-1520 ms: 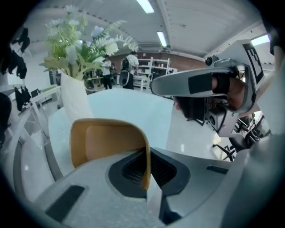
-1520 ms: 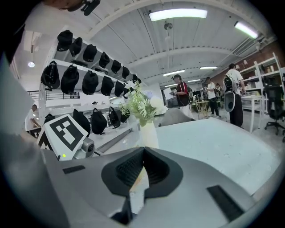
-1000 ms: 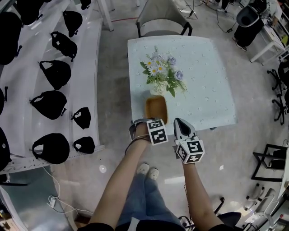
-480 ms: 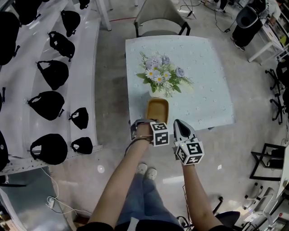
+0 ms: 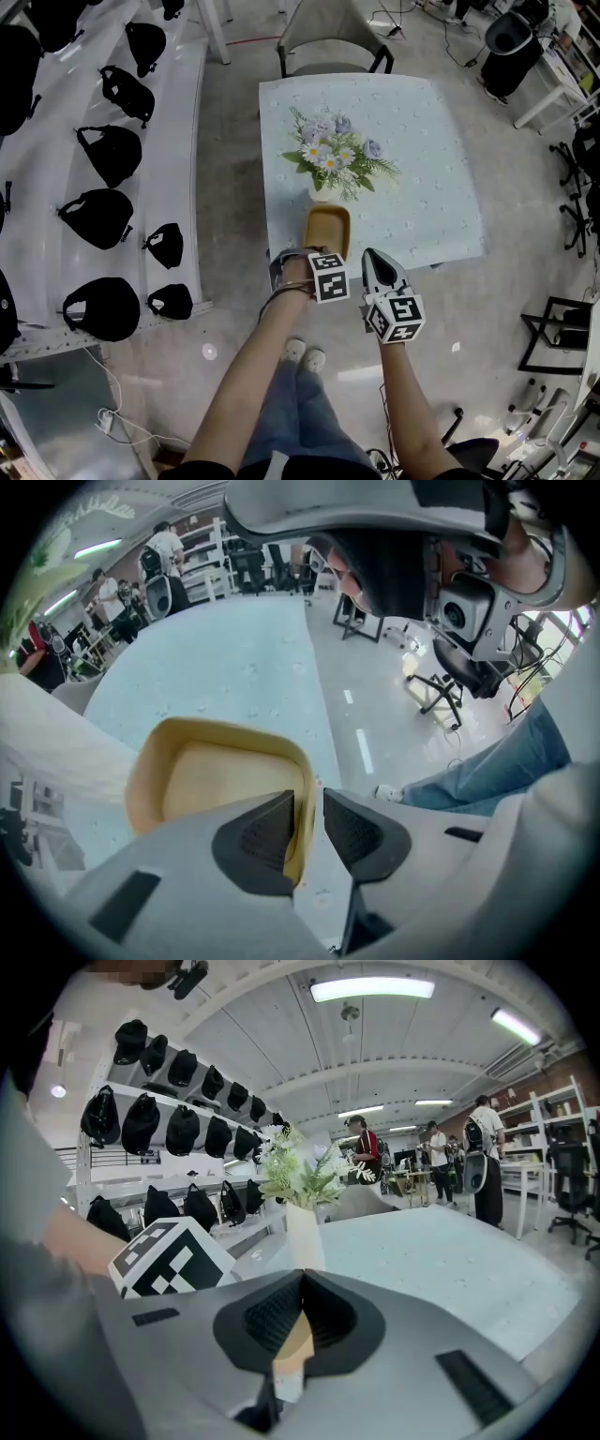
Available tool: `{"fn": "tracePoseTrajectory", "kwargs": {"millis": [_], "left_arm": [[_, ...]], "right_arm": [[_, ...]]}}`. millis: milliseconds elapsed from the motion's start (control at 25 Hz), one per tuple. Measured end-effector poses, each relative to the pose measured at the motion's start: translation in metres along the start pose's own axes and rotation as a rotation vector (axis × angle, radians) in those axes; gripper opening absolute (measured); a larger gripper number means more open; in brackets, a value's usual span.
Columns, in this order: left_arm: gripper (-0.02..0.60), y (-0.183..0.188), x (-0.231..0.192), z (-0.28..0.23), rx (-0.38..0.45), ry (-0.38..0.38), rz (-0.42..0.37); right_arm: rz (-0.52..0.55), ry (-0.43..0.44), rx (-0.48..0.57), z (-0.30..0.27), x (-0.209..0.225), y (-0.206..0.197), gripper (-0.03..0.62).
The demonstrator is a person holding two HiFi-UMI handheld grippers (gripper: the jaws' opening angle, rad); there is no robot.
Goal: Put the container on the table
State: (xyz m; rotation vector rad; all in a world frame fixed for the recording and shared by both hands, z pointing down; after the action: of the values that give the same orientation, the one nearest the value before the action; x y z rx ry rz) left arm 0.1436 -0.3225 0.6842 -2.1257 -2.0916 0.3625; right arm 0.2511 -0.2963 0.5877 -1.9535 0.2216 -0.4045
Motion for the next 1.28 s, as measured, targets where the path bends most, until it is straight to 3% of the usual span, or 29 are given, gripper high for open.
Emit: {"fn": "tracePoseTrajectory", "kwargs": {"millis": [240, 400, 520, 720, 1000, 1280], "left_arm": [[0.086, -0.002, 0.002, 0.018, 0.058, 0.046, 0.030], [0.086, -0.005, 0.003, 0.040, 0.160, 0.076, 0.099], [0.086, -0.007, 0.005, 0.064, 0.285, 0.101, 0.177], [0.083, -0.017, 0.006, 0.118, 0.617, 0.159, 0.396], [0.062, -0.043, 0.010, 0.206, 0.997, 0.362, 0.627], [0.041, -0.054, 0.033, 0.284, 1.167, 0.629, 0.644]], "right_arm": [[0.003, 0.003, 0.008, 0.004, -0.003, 0.004, -0.002], [0.000, 0.000, 0.022, 0.009, -0.005, 0.010, -0.002], [-0.011, -0.006, 0.035, 0.013, -0.007, 0.015, -0.002], [-0.033, -0.020, 0.069, 0.025, -0.011, 0.028, -0.002], [-0.062, -0.047, 0.168, 0.048, -0.020, 0.060, -0.002], [-0.024, -0.065, 0.289, 0.084, -0.032, 0.103, -0.002]]}}
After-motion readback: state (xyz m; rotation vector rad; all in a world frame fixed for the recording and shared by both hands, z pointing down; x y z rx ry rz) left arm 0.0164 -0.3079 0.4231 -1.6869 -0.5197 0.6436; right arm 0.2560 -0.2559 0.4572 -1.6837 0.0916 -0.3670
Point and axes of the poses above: the fingertips, and each gripper's own axes: z backward along the fingers, x to its right, y out of its top, the point moved 8 cm from there along z, backward along the fingers, and after that the axes turned 2 degrees about -y, right-handed, at the moved point
